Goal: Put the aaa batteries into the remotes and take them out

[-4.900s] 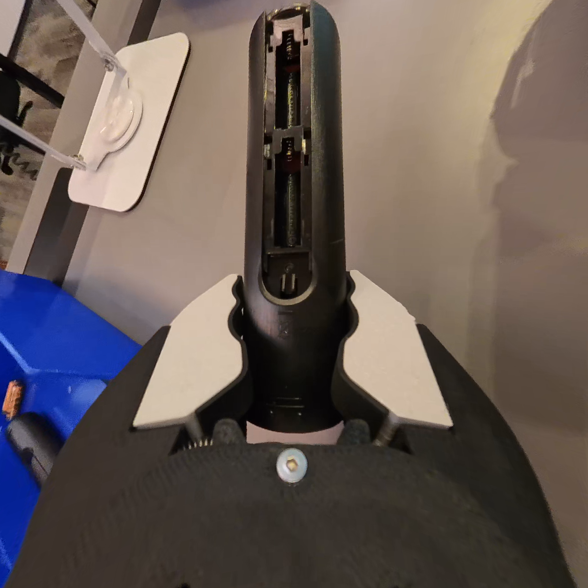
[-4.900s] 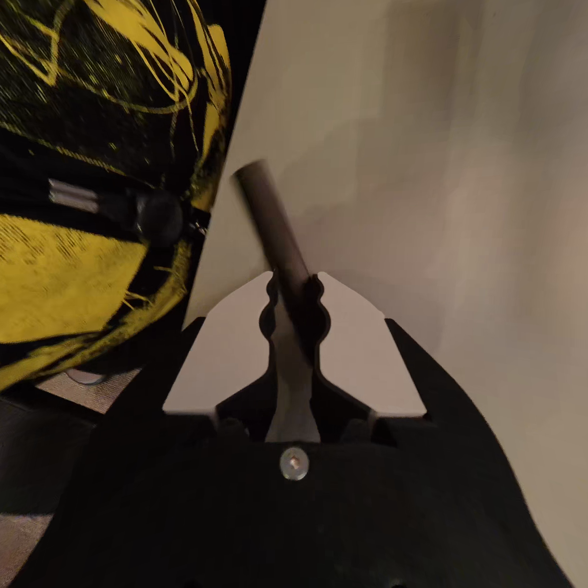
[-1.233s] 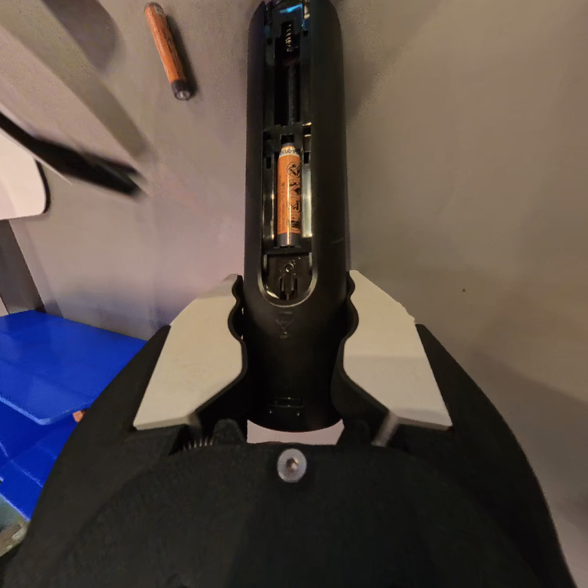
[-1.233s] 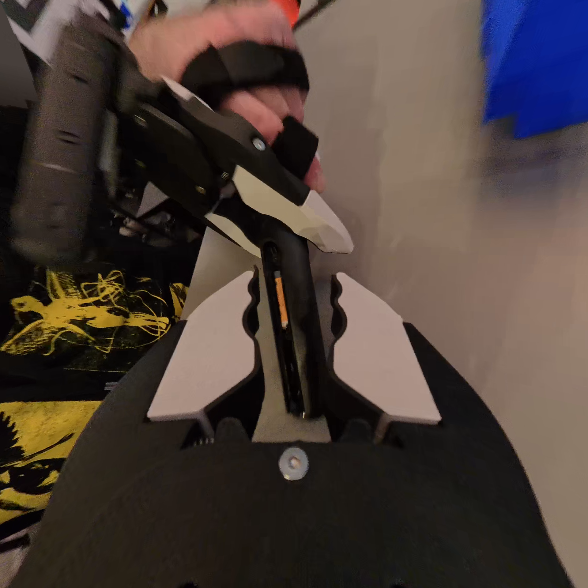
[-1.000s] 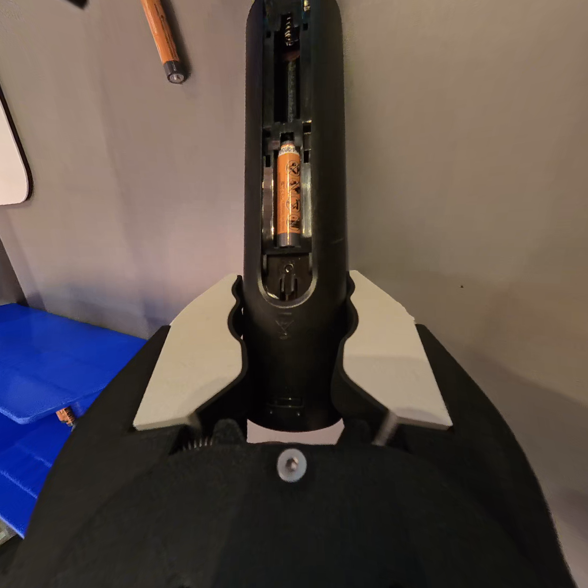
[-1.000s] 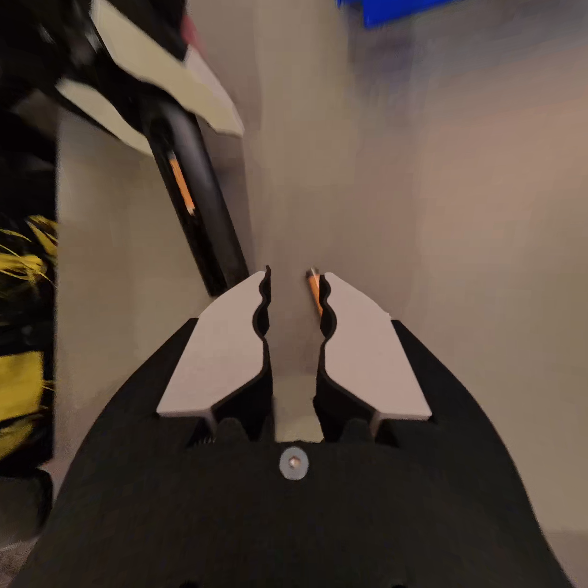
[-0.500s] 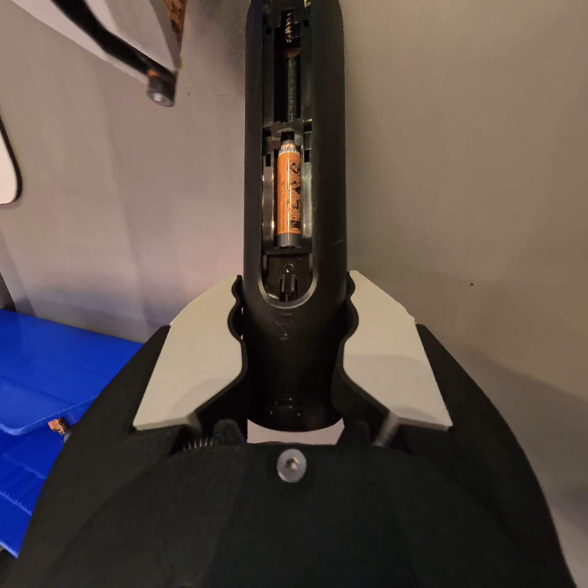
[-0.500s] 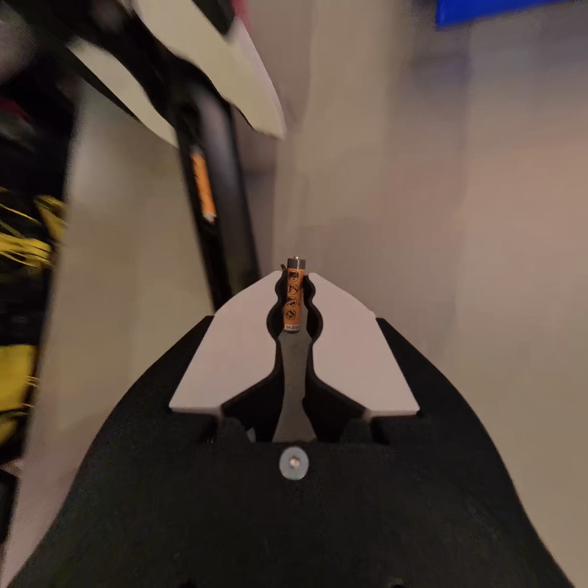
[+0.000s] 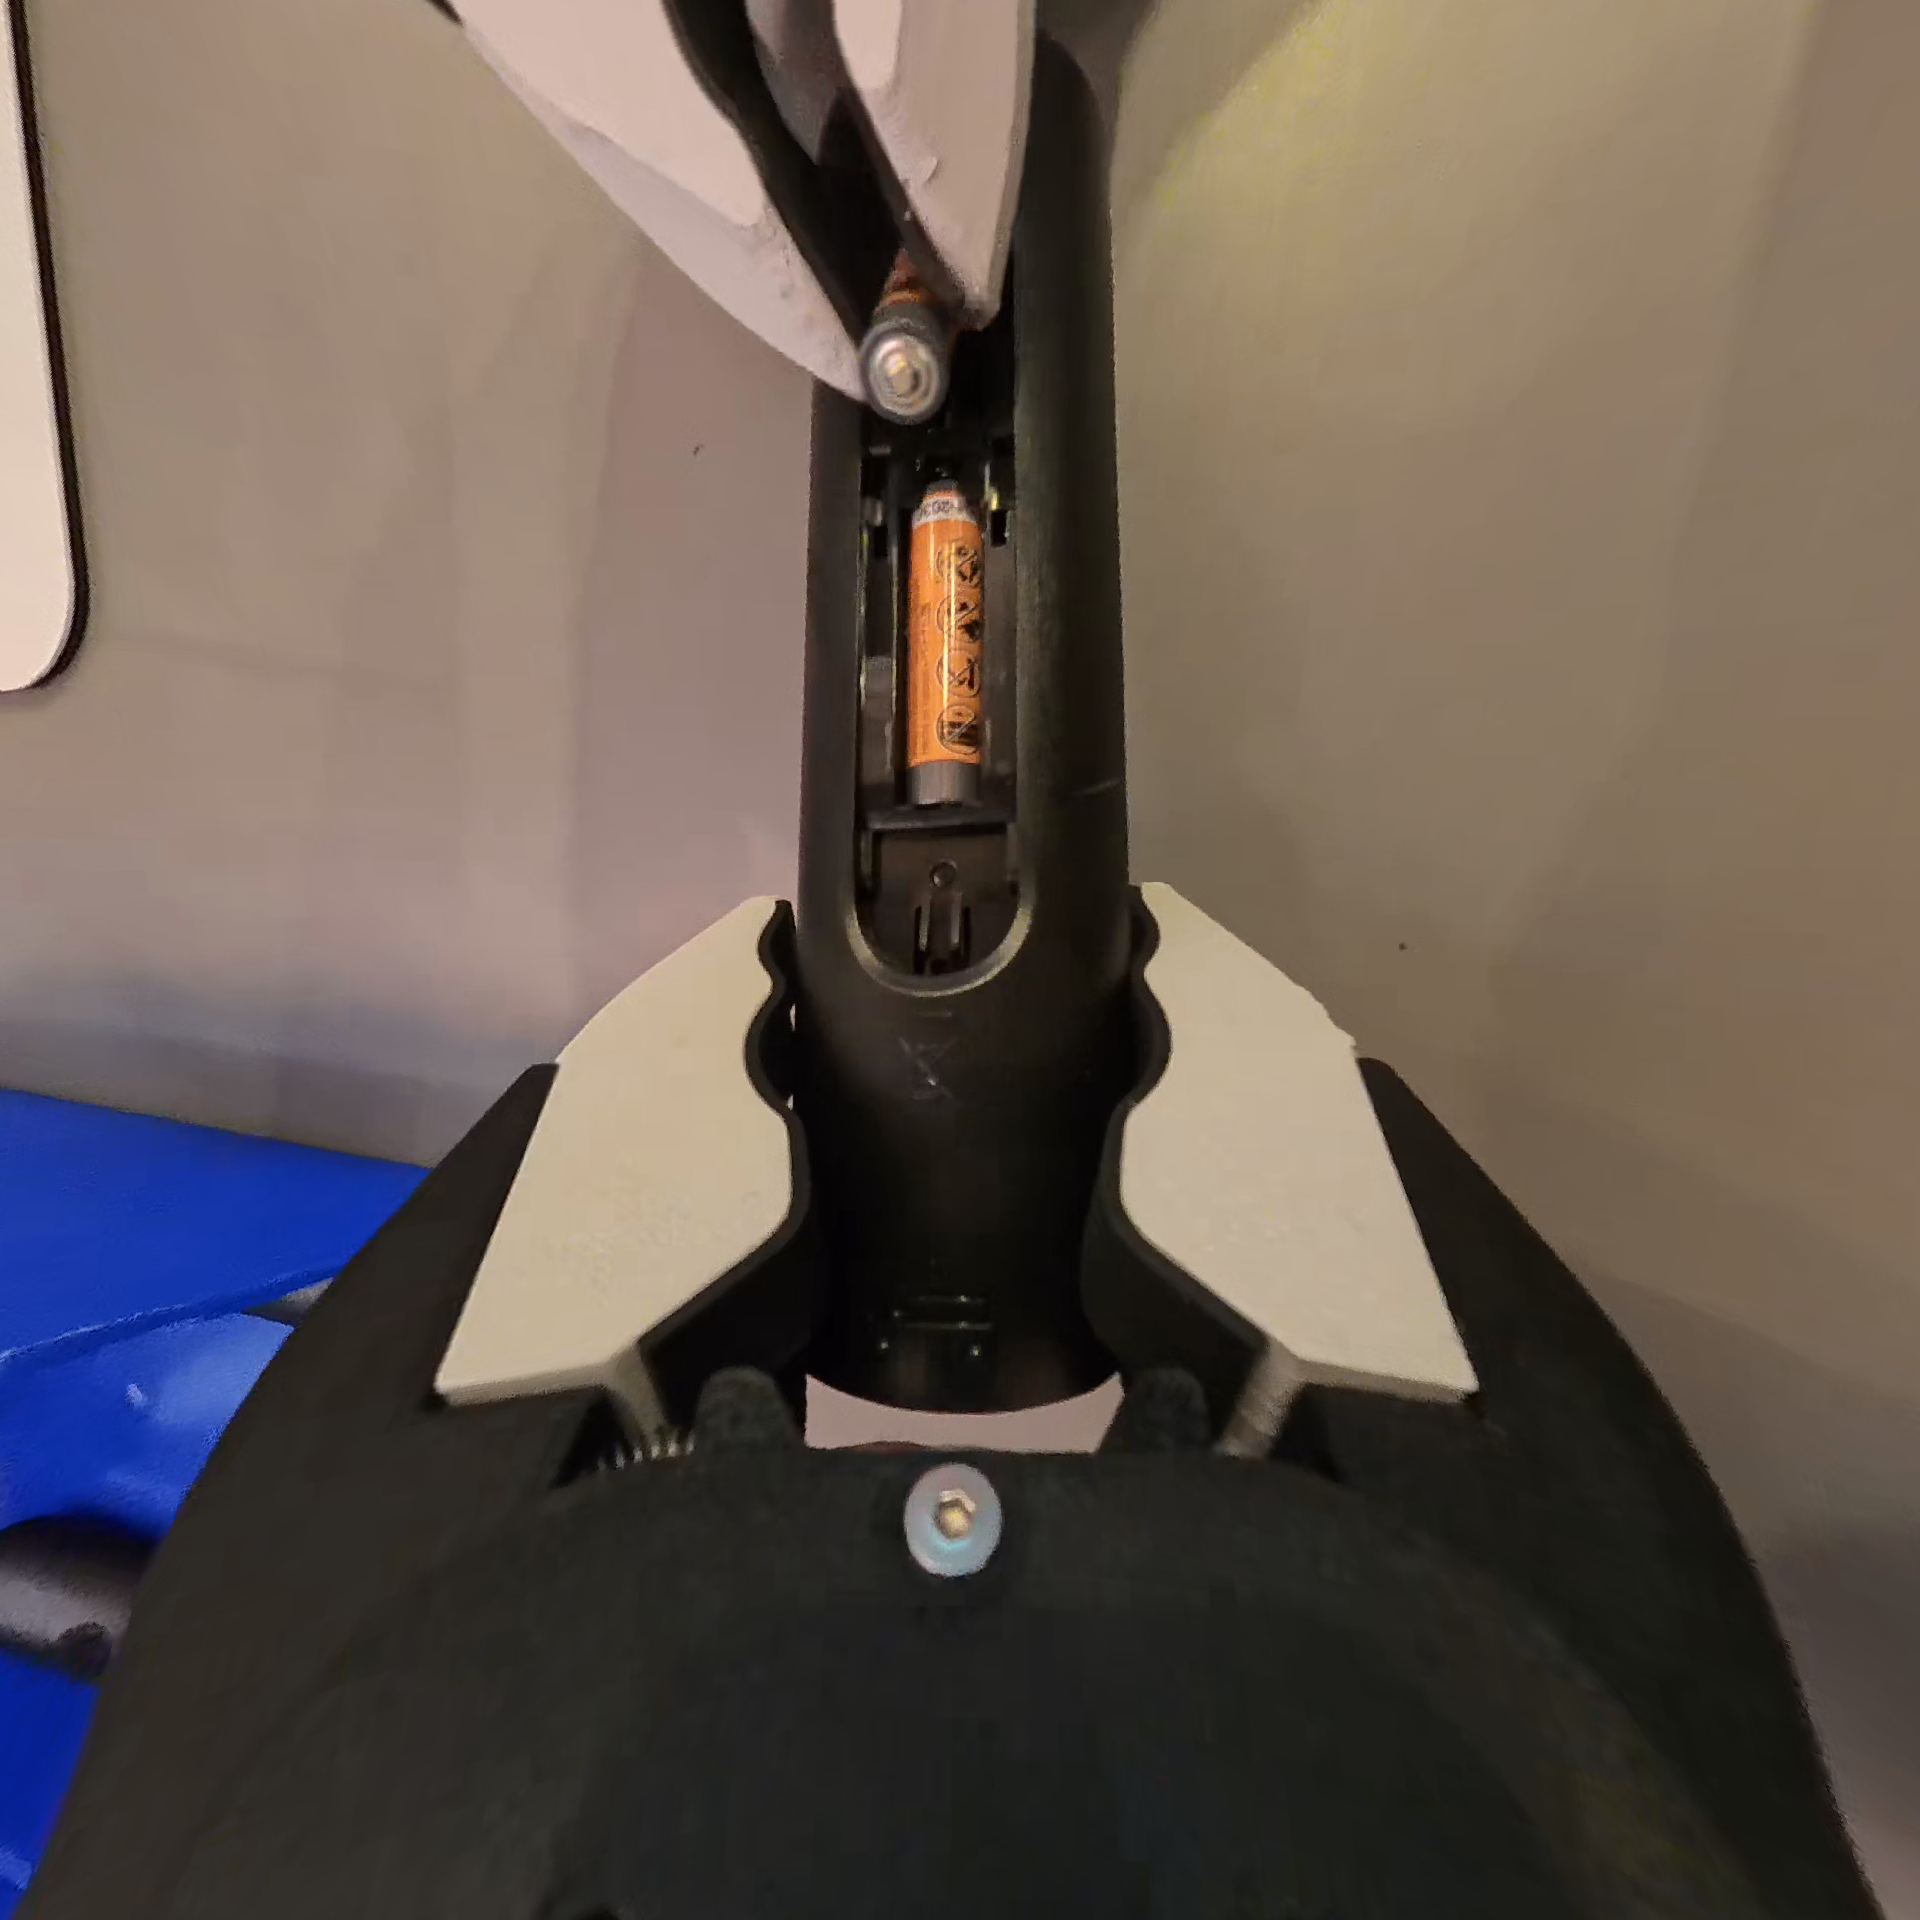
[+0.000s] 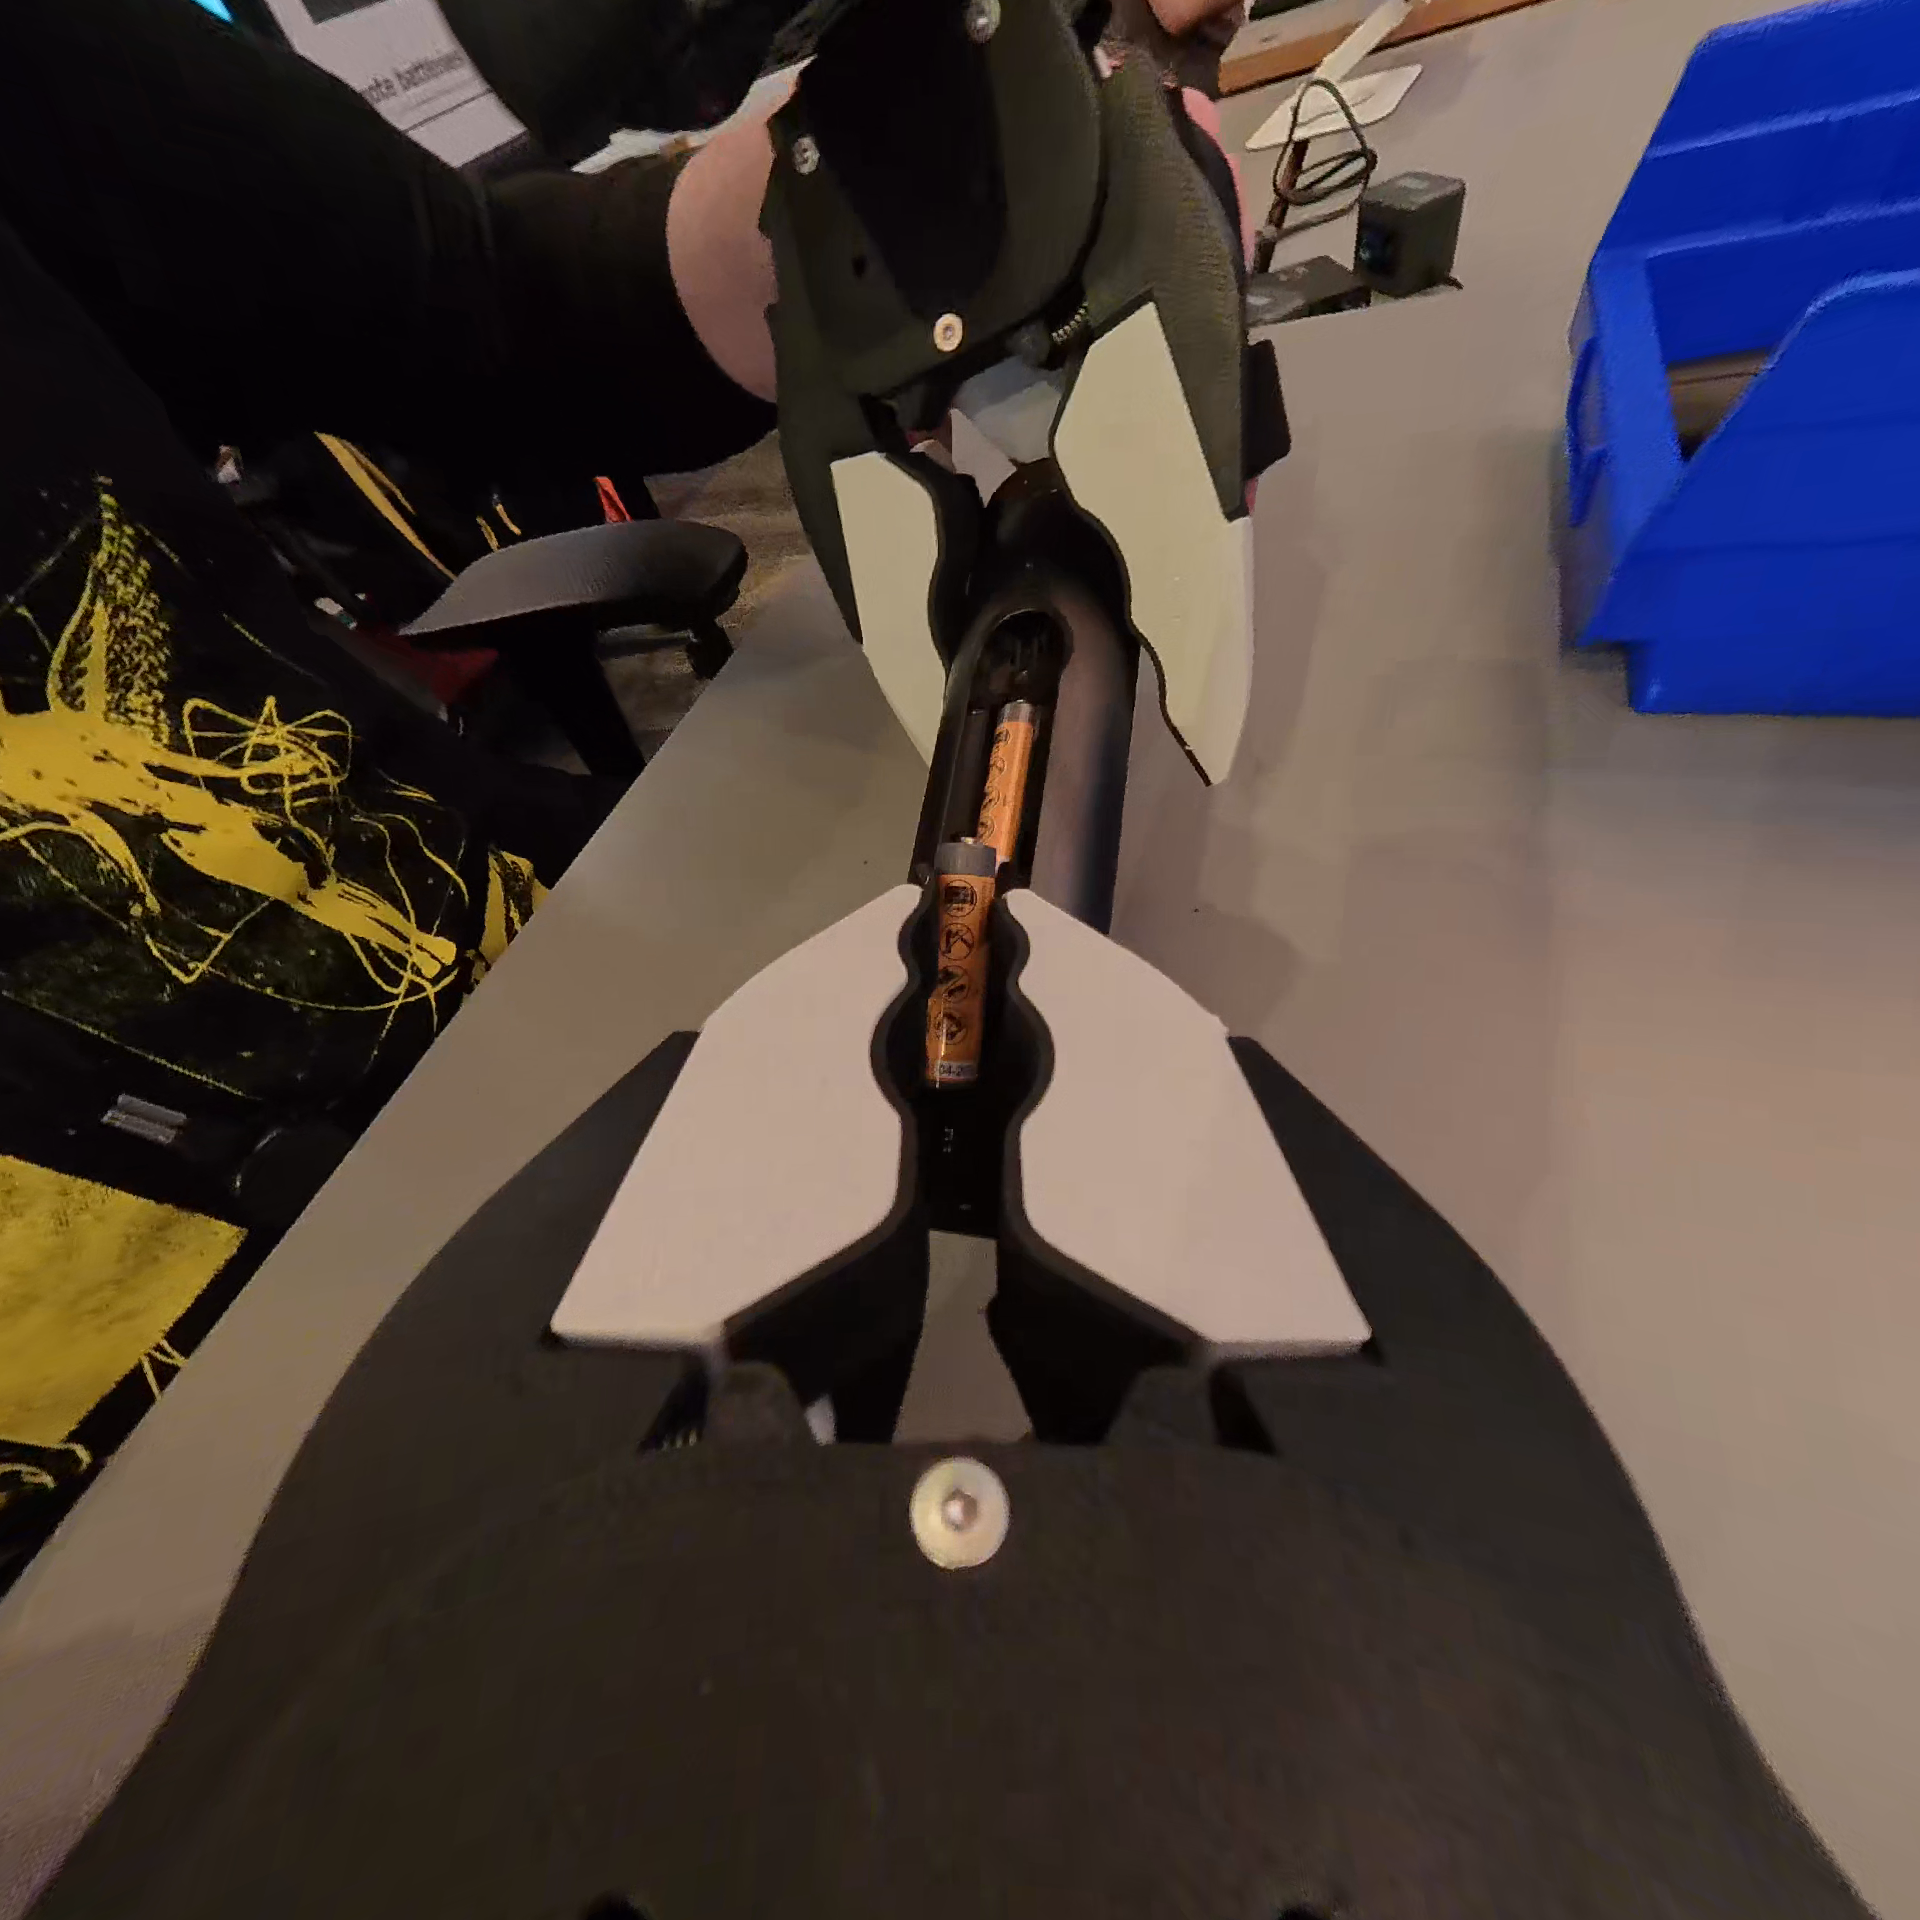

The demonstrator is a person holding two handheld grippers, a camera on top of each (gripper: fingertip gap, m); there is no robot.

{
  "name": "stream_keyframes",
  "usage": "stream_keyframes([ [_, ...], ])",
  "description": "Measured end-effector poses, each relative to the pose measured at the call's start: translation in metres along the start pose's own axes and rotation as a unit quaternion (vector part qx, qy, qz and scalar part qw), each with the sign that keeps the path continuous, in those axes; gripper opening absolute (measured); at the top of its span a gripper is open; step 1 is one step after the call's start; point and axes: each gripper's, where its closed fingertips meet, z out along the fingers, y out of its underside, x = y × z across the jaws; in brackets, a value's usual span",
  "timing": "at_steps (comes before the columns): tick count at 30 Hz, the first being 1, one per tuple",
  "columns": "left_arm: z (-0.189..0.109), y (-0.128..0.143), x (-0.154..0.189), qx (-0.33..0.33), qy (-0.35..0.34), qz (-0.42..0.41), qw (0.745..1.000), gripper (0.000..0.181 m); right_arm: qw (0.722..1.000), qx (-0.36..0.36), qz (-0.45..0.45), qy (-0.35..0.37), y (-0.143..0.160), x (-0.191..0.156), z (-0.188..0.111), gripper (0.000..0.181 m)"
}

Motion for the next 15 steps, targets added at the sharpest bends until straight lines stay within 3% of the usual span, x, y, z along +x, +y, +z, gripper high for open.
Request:
stream_keyframes([
  [5, -0.0016, -0.0013, -0.0014, -0.002, 0.002, 0.005, 1.000, 0.060, 0.999, 0.005, -0.034, 0.014, 0.0008, -0.0011, -0.0026, 0.008],
  [9, -0.0017, -0.0003, -0.0033, -0.019, -0.005, 0.020, 1.000, 0.060, 0.999, -0.017, -0.030, 0.020, 0.0026, -0.0012, -0.0039, 0.026],
  [15, -0.0057, 0.0008, -0.0071, -0.057, -0.024, 0.044, 0.997, 0.060, 0.992, -0.045, 0.121, 0.008, -0.0034, 0.0059, -0.0058, 0.047],
])
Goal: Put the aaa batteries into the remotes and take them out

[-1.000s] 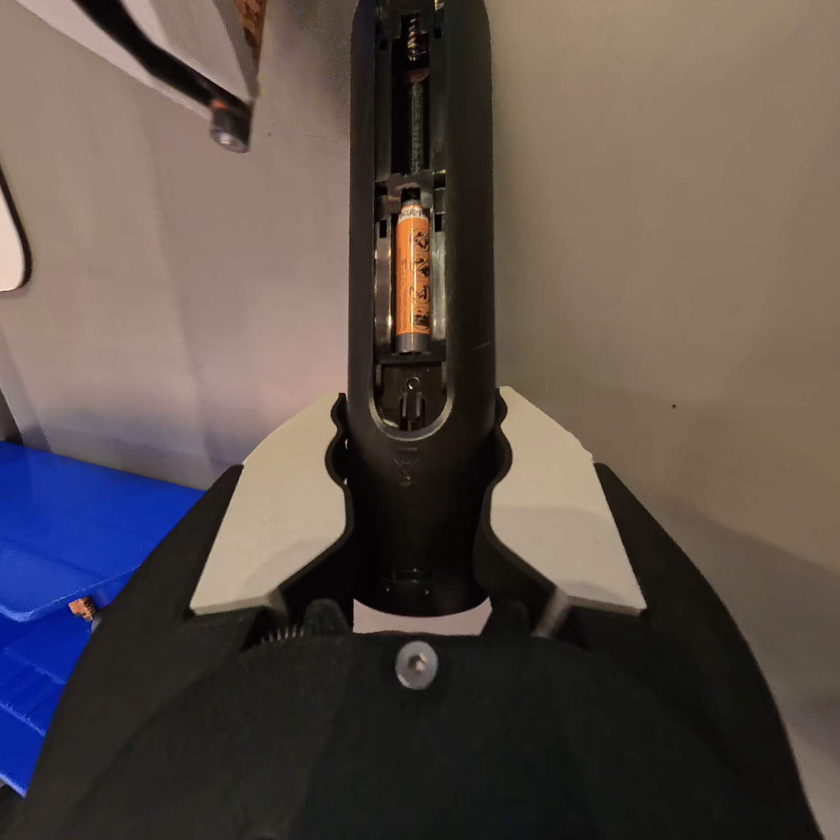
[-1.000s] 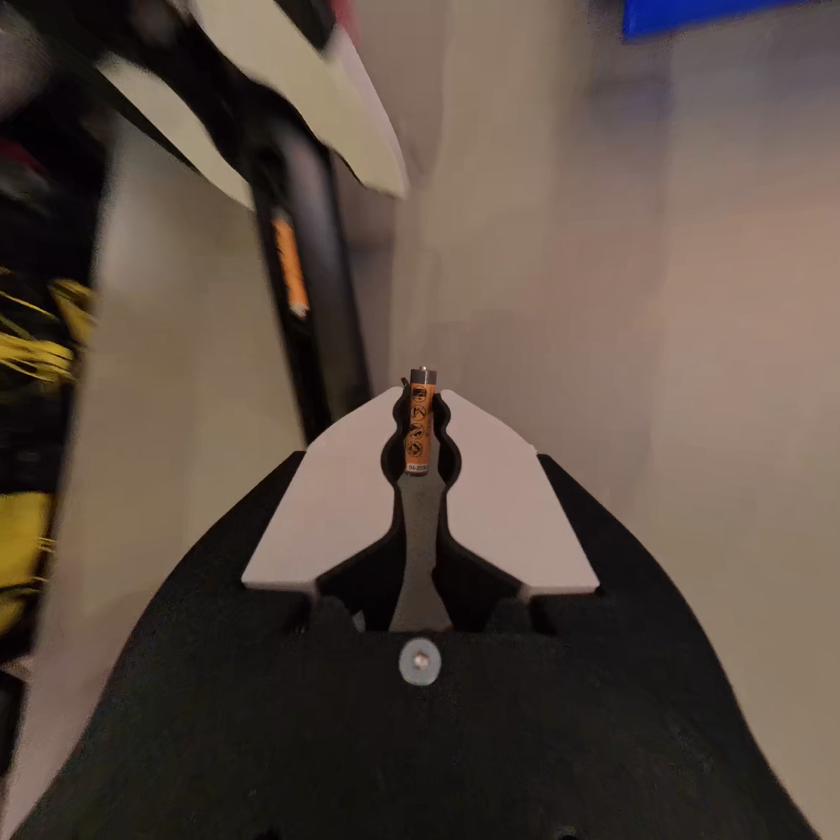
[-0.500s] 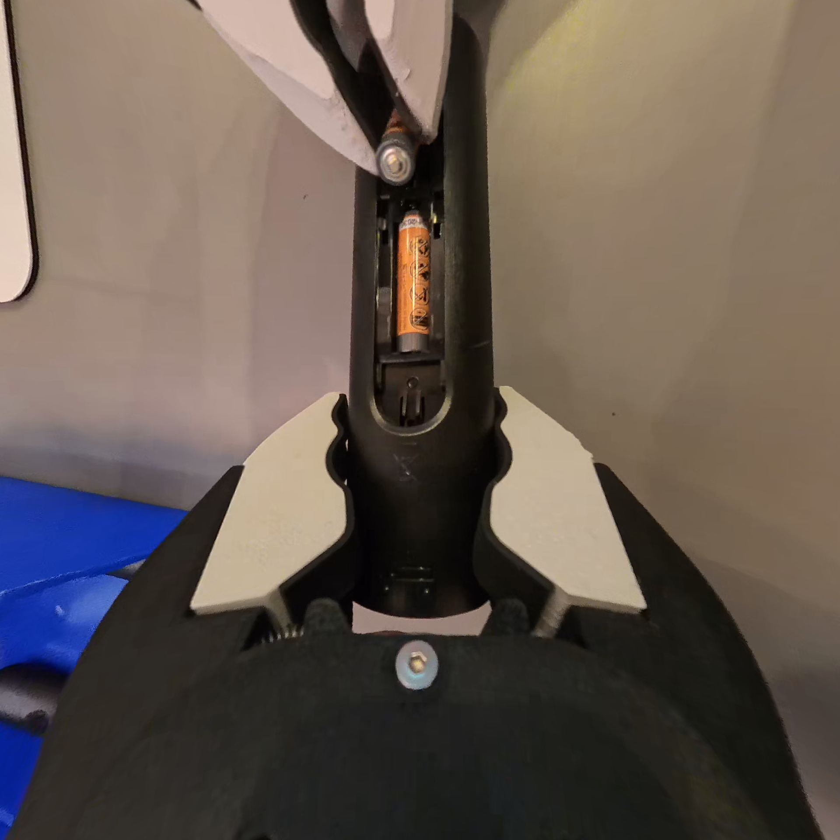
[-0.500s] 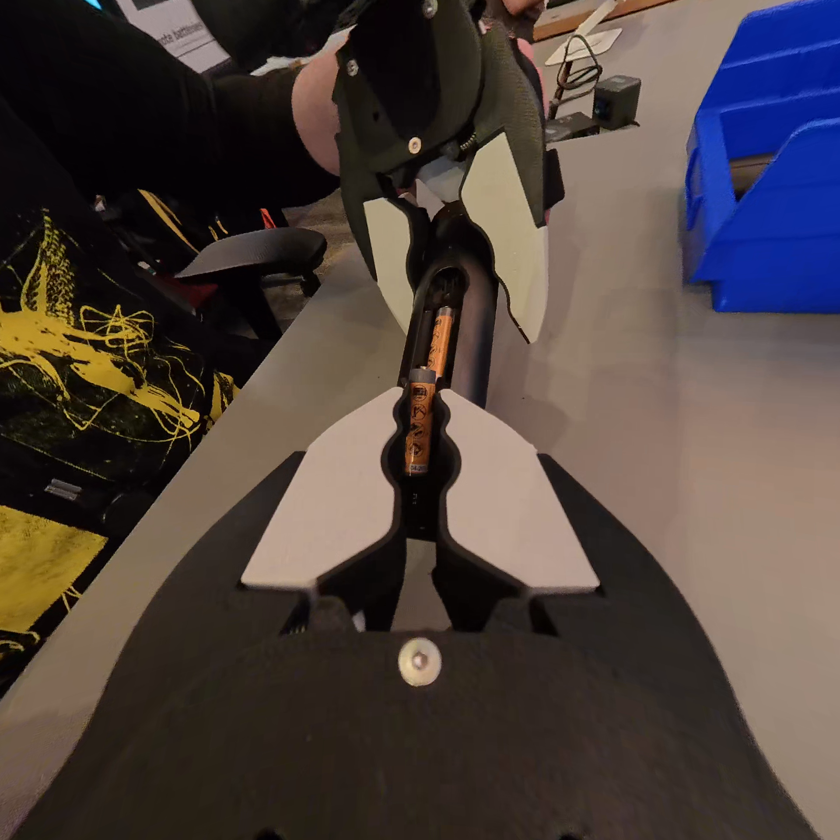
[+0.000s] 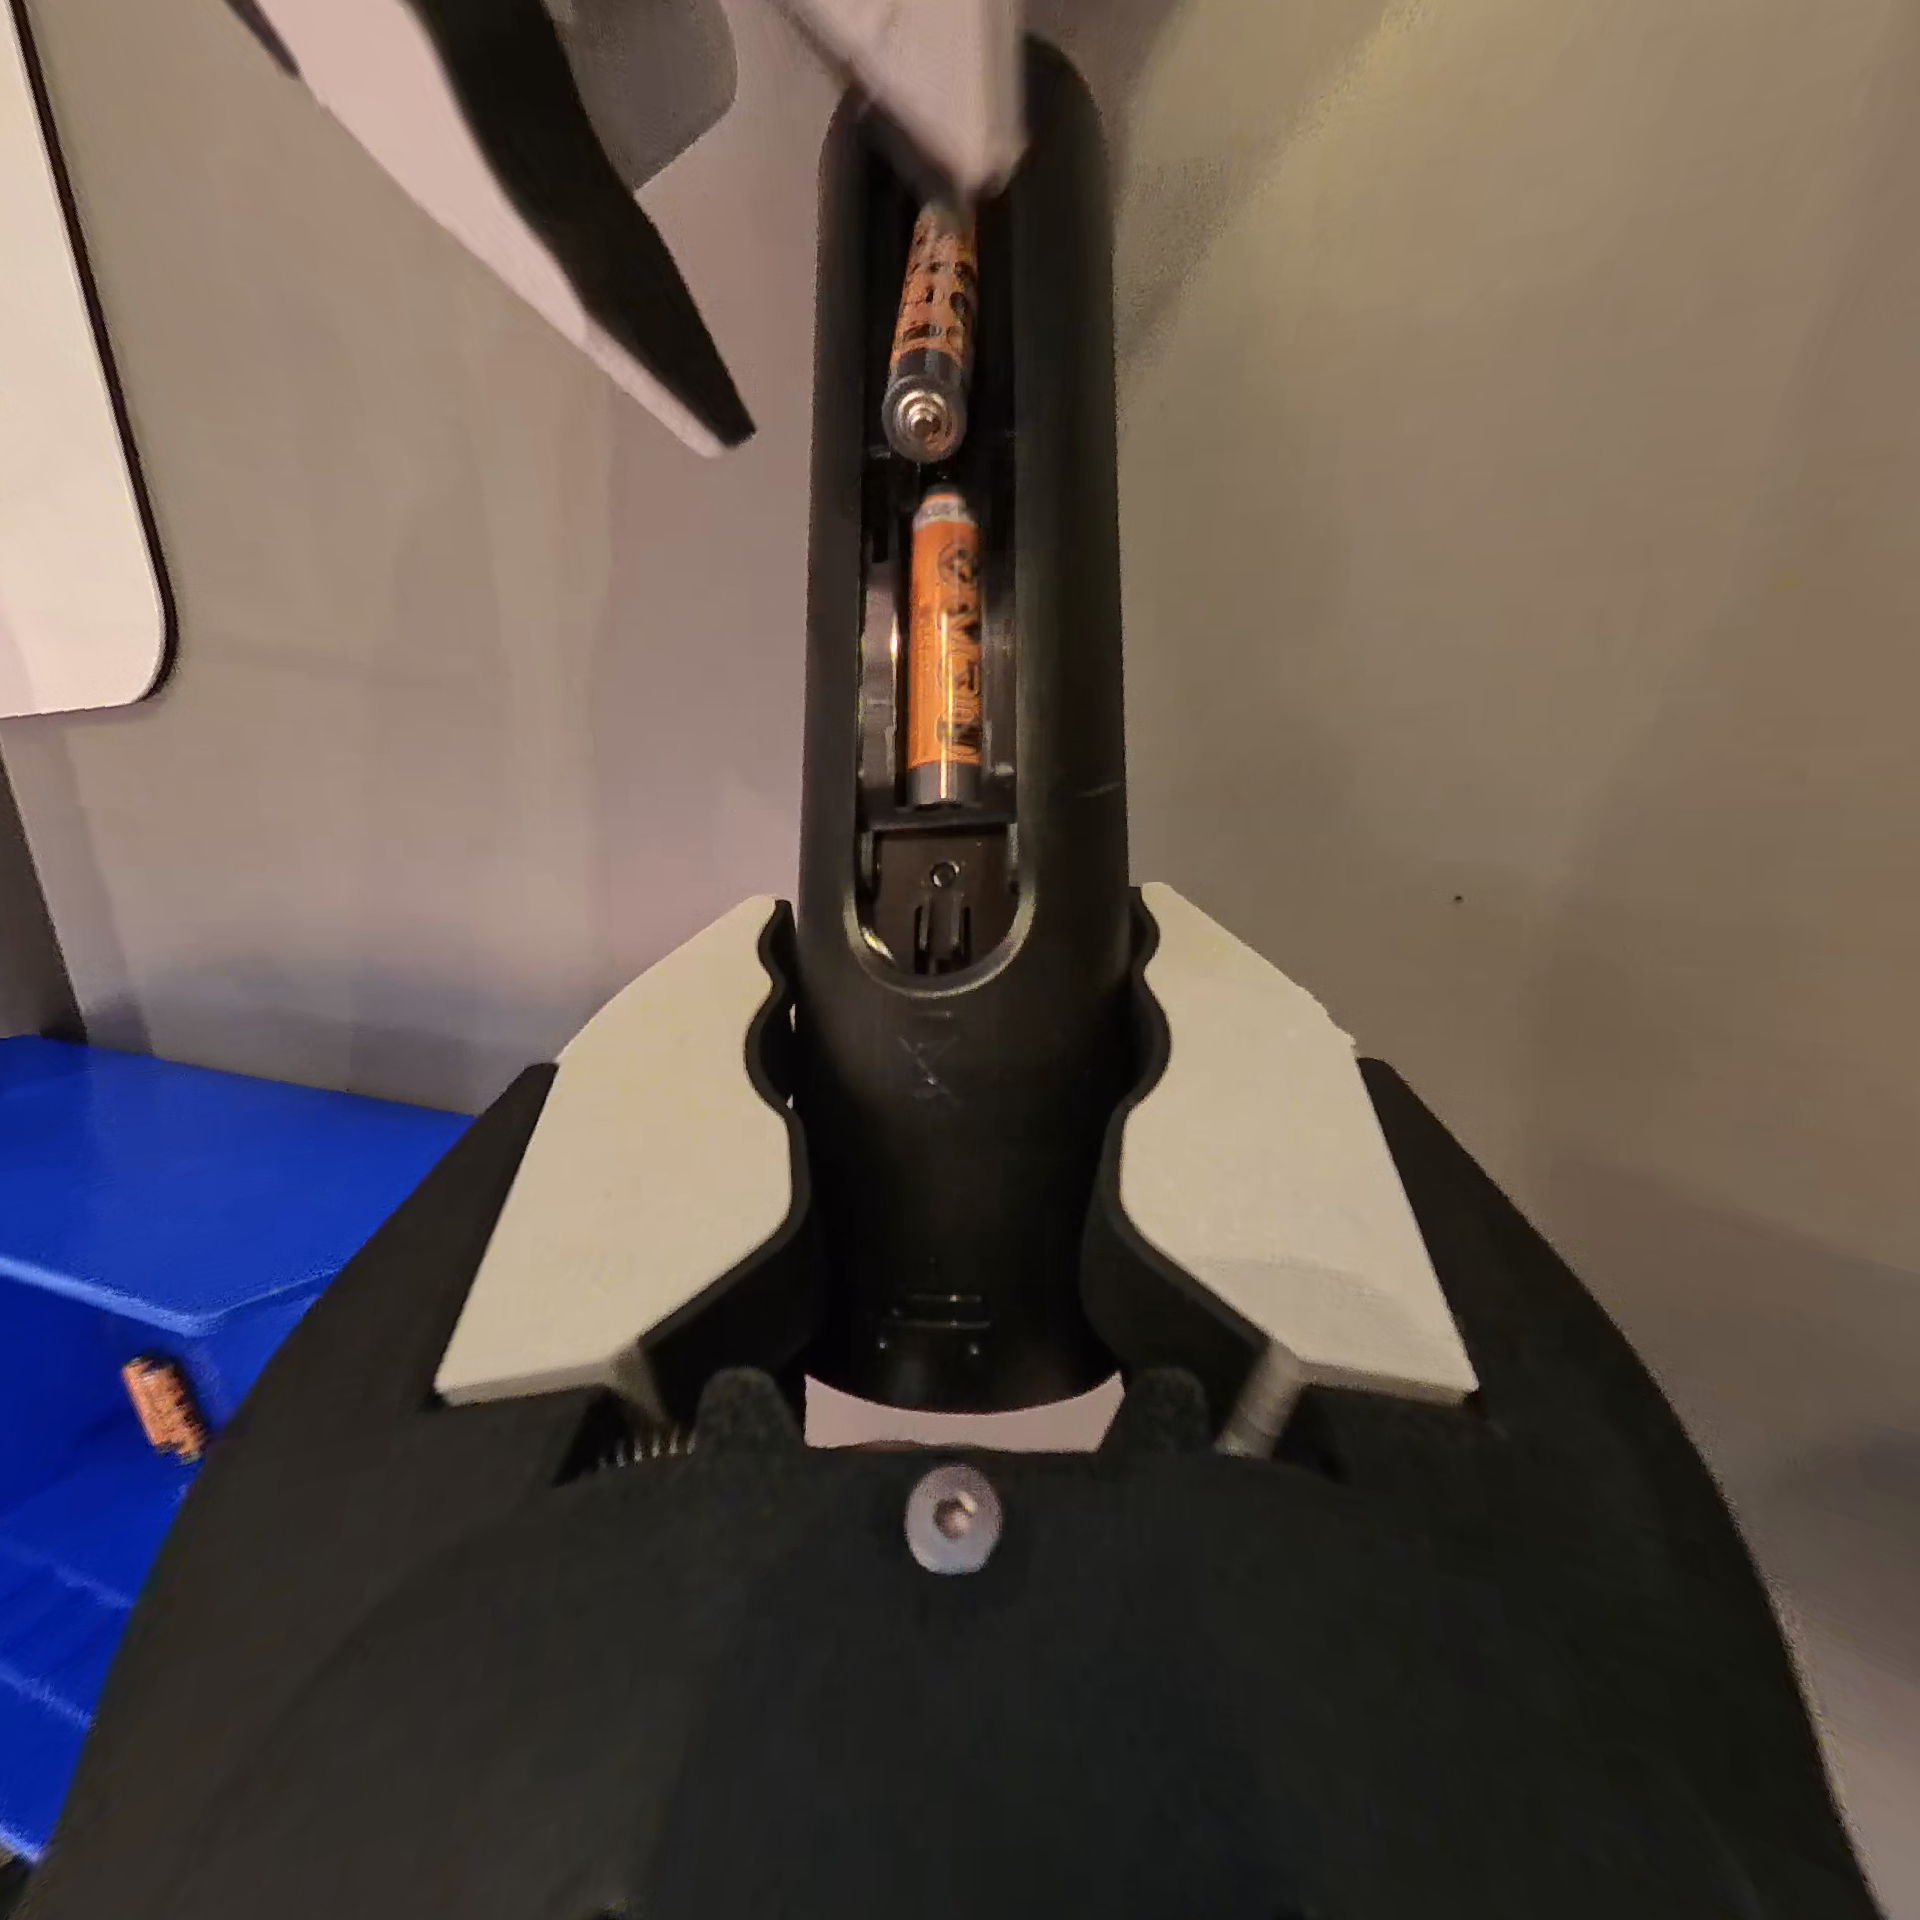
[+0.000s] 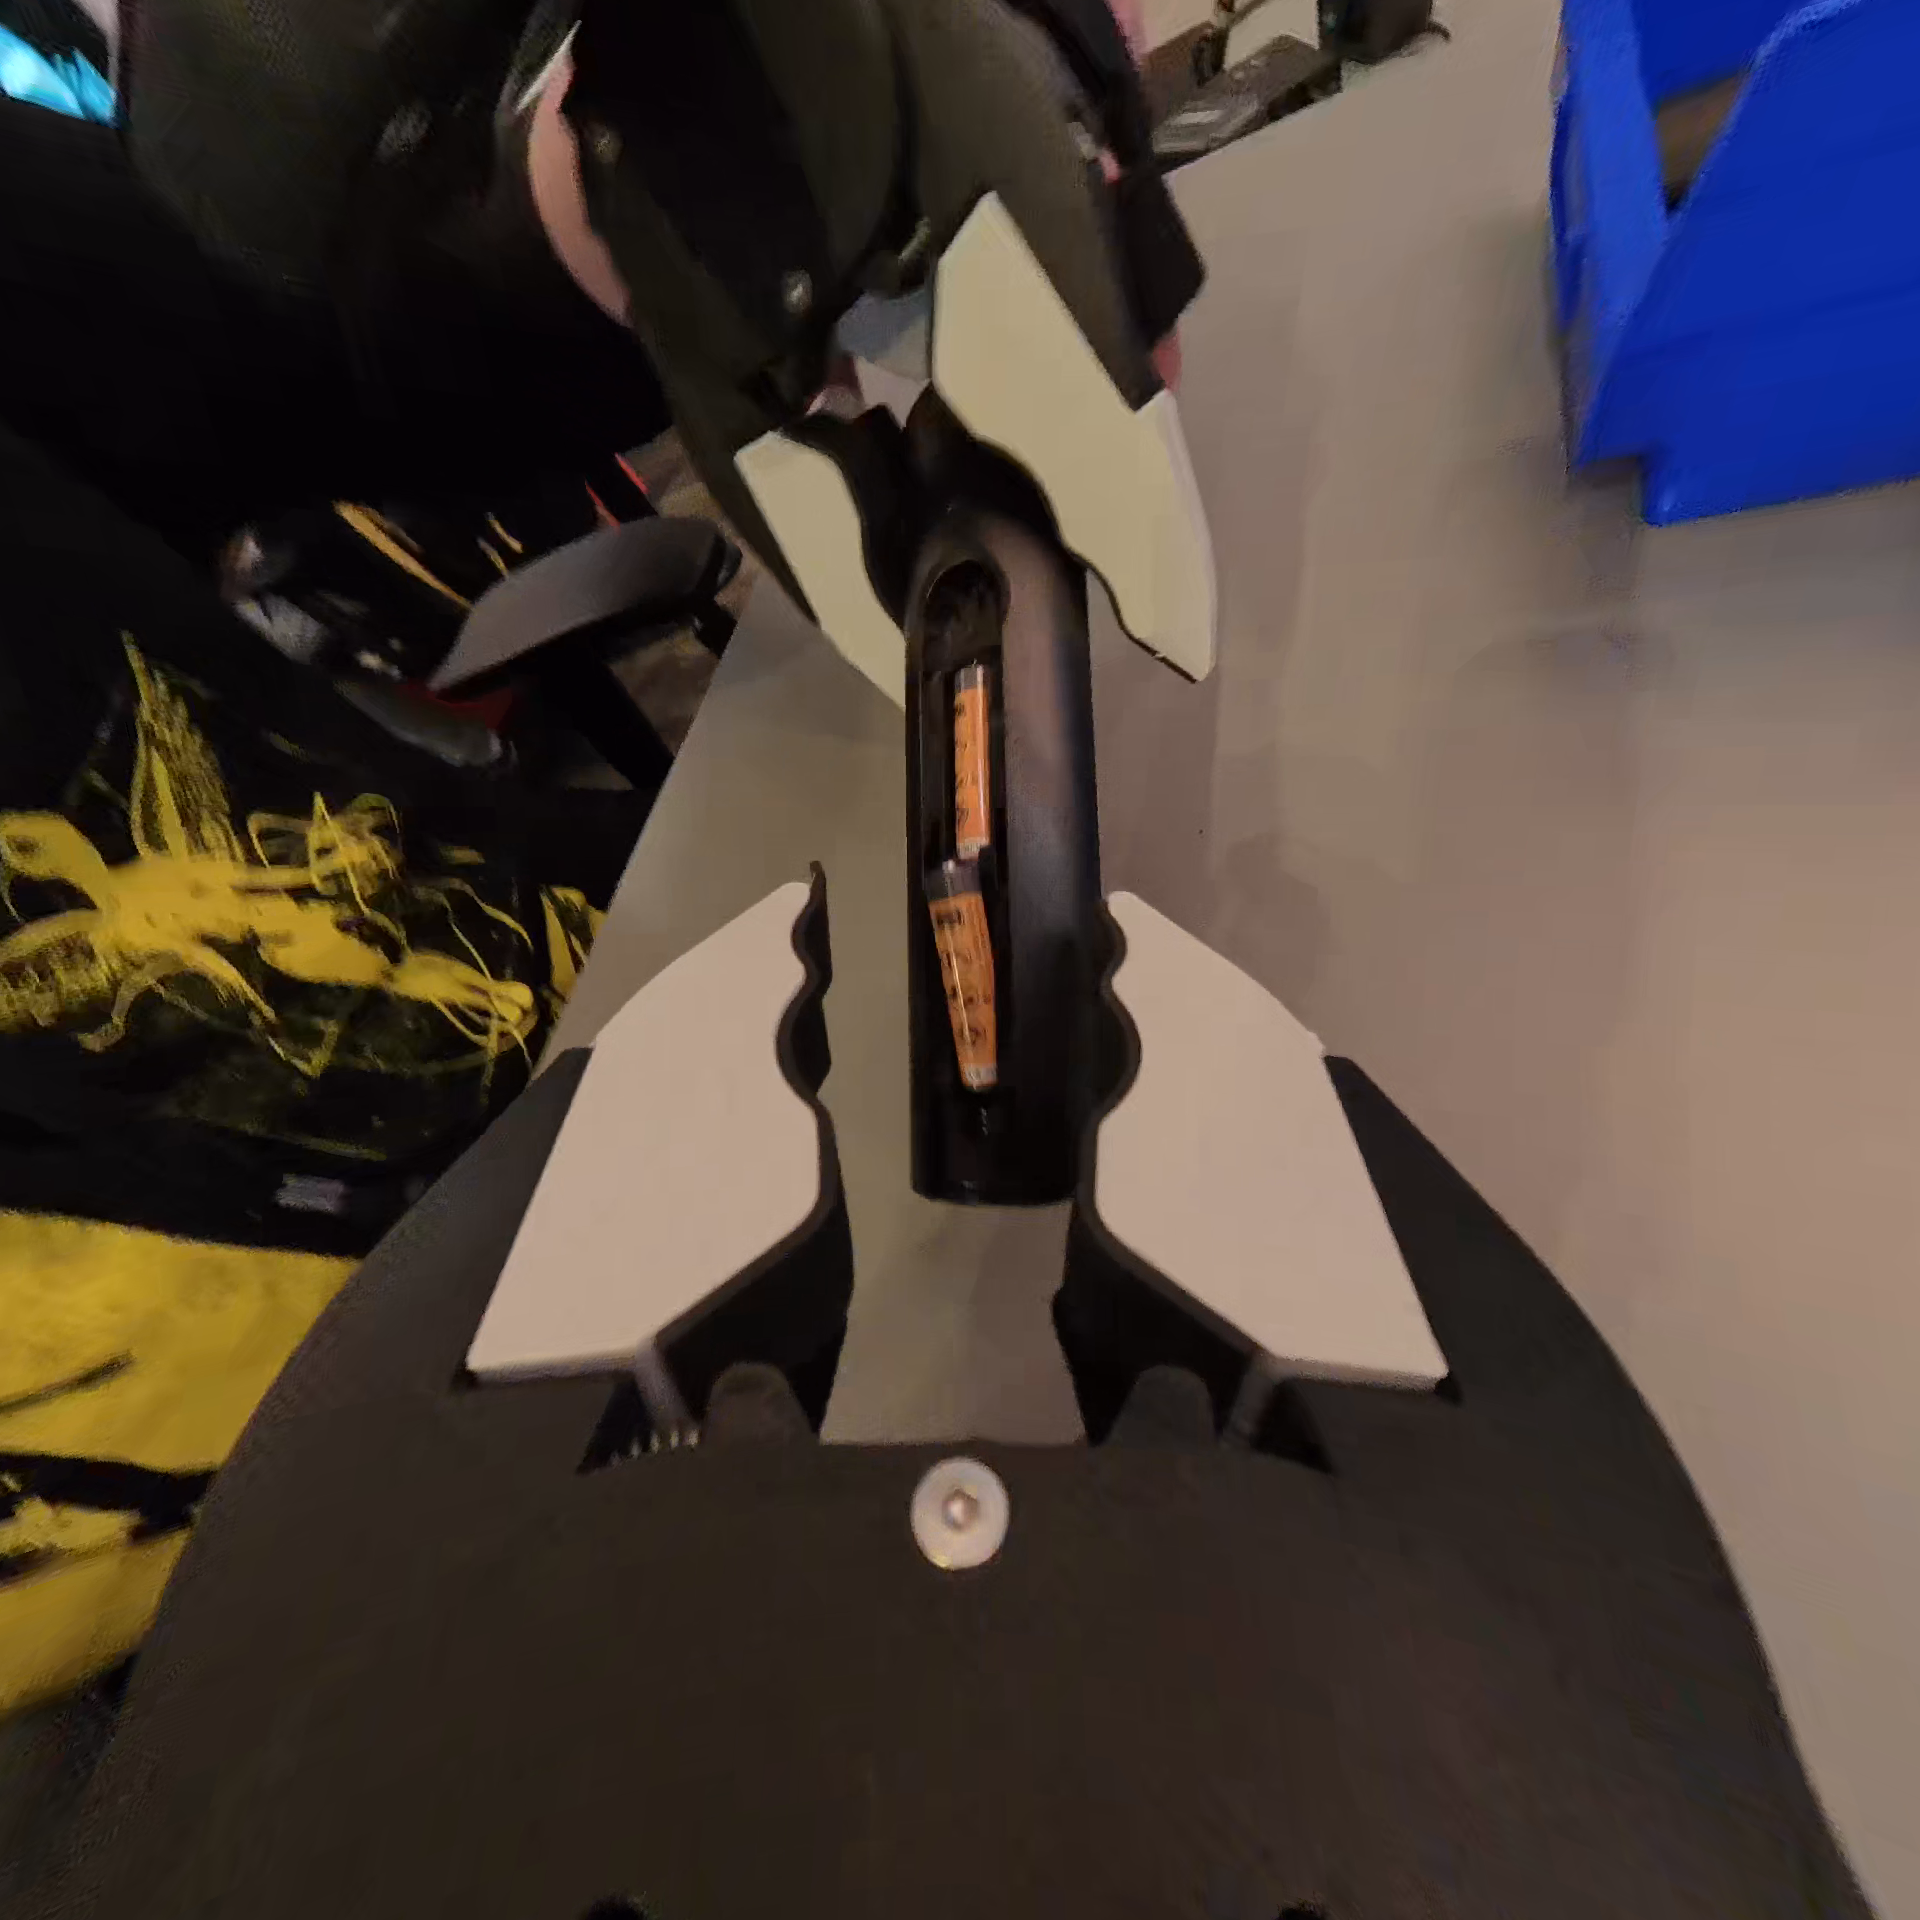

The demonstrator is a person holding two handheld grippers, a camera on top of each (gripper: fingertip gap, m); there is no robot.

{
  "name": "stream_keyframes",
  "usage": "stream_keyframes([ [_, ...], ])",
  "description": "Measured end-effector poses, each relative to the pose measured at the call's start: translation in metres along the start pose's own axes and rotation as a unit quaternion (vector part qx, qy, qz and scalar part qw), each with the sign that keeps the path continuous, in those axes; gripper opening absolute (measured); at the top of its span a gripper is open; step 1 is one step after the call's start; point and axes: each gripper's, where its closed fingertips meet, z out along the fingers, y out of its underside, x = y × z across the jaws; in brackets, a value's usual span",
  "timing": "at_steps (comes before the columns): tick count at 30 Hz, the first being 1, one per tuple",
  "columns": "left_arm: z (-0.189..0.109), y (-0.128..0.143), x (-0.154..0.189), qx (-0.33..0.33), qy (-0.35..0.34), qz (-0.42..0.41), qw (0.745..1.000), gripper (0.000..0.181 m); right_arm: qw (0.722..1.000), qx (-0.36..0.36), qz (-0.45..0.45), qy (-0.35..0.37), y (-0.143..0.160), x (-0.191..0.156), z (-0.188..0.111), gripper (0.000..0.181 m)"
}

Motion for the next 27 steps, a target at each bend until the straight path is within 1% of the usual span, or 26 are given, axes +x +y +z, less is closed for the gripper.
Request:
stream_keyframes([
  [2, -0.001, -0.001, -0.001, -0.007, -0.005, 0.006, 1.000, 0.060, 0.998, 0.001, 0.057, -0.017, -0.004, 0.000, 0.005, 0.042],
  [4, -0.001, 0.000, -0.001, -0.020, -0.008, 0.017, 1.000, 0.060, 0.995, -0.006, 0.096, -0.030, -0.002, 0.002, 0.011, 0.043],
  [5, -0.001, 0.000, 0.000, -0.023, -0.010, 0.023, 0.999, 0.060, 0.994, -0.018, 0.107, -0.028, 0.002, 0.004, 0.013, 0.041],
  [7, -0.003, -0.004, -0.001, -0.018, -0.019, 0.025, 0.999, 0.060, 0.991, -0.046, 0.122, -0.030, 0.011, 0.007, 0.015, 0.042],
  [9, -0.006, -0.005, -0.004, -0.024, -0.036, 0.034, 0.999, 0.060, 0.988, -0.052, 0.136, -0.041, 0.016, 0.008, 0.016, 0.044],
  [11, -0.009, -0.007, -0.006, -0.023, -0.041, 0.037, 0.998, 0.060, 0.987, -0.053, 0.144, -0.056, 0.018, 0.006, 0.016, 0.047],
  [13, -0.010, -0.006, -0.009, -0.025, -0.045, 0.038, 0.998, 0.060, 0.985, -0.042, 0.151, -0.073, 0.016, 0.005, 0.016, 0.043],
  [19, -0.012, -0.009, -0.008, -0.018, -0.045, 0.042, 0.998, 0.060, 0.985, -0.032, 0.138, -0.095, 0.015, 0.003, 0.014, 0.040],
  [20, -0.012, -0.008, -0.009, -0.018, -0.055, 0.056, 0.997, 0.060, 0.985, -0.034, 0.135, -0.103, 0.016, 0.001, 0.014, 0.033],
  [21, -0.012, -0.006, -0.011, -0.028, -0.065, 0.064, 0.995, 0.061, 0.984, -0.031, 0.133, -0.115, 0.015, -0.002, 0.012, 0.031],
  [22, -0.011, -0.005, -0.012, -0.033, -0.069, 0.067, 0.995, 0.061, 0.983, -0.024, 0.133, -0.127, 0.014, -0.004, 0.010, 0.023],
  [25, -0.010, -0.006, -0.013, -0.037, -0.069, 0.064, 0.995, 0.061, 0.981, -0.012, 0.137, -0.140, 0.014, -0.002, 0.007, 0.021],
  [27, -0.010, -0.003, -0.017, -0.036, -0.072, 0.059, 0.995, 0.061, 0.983, 0.000, 0.133, -0.126, 0.010, 0.003, 0.007, 0.022],
])
